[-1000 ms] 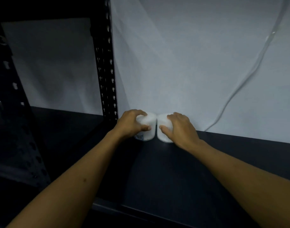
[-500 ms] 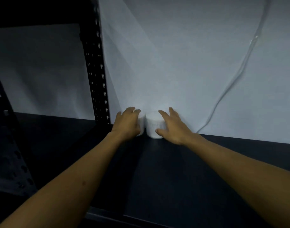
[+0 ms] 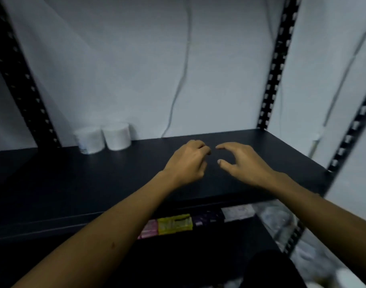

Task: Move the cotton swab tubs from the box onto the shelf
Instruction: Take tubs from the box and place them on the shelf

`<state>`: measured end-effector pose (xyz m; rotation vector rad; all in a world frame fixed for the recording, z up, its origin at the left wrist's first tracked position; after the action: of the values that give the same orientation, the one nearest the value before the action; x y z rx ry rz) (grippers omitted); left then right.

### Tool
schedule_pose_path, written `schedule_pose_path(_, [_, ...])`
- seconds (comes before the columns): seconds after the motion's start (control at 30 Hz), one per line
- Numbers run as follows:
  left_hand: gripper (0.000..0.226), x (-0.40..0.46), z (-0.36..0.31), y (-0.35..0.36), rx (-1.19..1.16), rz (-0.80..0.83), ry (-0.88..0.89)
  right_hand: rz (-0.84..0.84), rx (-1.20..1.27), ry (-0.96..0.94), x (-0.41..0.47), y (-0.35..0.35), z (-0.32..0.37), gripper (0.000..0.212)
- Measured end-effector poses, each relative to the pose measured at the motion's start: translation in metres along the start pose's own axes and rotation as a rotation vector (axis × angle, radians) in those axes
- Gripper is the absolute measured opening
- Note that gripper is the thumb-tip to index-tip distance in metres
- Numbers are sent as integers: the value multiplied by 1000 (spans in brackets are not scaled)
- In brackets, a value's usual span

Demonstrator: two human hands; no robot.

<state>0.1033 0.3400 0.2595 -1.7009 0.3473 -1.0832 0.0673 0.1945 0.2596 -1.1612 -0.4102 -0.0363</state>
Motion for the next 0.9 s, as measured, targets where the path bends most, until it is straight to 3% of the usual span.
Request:
schedule_pose_path(0.2, [25,47,-153,91,-179,138,276,-103,-52,276,-139,-51,-95,40])
schedule_pose_path(0.4, [27,66,-259,205,-337,382,382,-144,-18,645,-270,-51,-196,38])
schedule_pose_path(0.7, [36,61,-338,374,-403,767,380,-93,110,1039,-424,32,-307,35])
schedule_pose_path(0.9, [43,36,-365,467,-353,941,415,142,74,1261,-486,123,-354,68])
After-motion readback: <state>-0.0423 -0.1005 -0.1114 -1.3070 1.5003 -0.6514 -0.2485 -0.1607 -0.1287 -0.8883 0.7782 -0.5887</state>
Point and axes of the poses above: each hand's wrist, its own x-axis towards the middle knuckle, its own y-axis out of the palm, z = x × y, the point moved 5 cm from there along x, towards the middle knuckle, and after that the axes turned 4 degrees about z, right-handed, at the moved point
